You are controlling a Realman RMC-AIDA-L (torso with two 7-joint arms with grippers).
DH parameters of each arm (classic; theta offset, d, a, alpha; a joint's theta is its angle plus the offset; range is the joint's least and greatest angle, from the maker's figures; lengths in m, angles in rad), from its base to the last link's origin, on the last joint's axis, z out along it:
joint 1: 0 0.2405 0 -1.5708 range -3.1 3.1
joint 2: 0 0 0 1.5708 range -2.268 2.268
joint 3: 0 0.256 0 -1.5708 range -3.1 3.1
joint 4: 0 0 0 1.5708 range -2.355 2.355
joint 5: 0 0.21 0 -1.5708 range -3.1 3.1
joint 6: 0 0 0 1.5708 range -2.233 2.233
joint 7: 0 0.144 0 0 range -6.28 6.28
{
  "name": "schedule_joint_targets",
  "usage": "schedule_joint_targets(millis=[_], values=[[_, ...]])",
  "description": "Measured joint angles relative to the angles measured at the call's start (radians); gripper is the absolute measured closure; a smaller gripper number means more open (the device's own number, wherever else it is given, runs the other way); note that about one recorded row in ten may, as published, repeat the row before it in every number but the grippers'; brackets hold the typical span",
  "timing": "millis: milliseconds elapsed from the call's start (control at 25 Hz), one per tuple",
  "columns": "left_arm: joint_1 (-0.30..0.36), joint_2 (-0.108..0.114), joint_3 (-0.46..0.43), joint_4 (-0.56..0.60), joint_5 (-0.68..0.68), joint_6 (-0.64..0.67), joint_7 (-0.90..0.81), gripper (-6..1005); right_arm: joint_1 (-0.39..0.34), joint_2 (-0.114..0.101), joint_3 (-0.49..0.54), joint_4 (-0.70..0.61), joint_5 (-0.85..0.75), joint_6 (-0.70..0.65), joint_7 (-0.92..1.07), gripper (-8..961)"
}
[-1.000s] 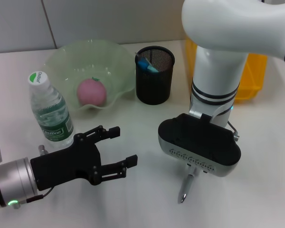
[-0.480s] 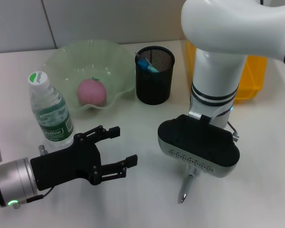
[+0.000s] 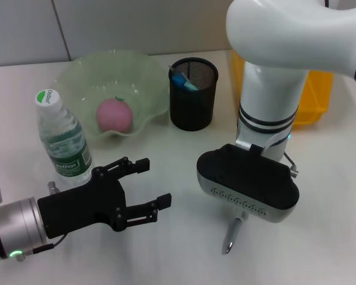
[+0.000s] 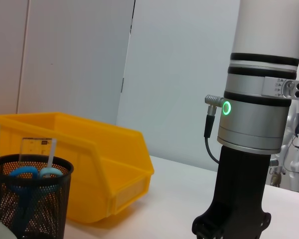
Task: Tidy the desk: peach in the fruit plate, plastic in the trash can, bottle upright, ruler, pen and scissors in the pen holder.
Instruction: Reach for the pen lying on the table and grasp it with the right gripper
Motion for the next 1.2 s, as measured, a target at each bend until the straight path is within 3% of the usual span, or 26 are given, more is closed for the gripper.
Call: schedule_joint_targets(millis=[1200], values=[[0.003,-0.001,0.005,0.0,-0.01,0.0,0.001,138,-0.004,0.0,-0.024,-0.008,-0.001,0.0,0.012,689]])
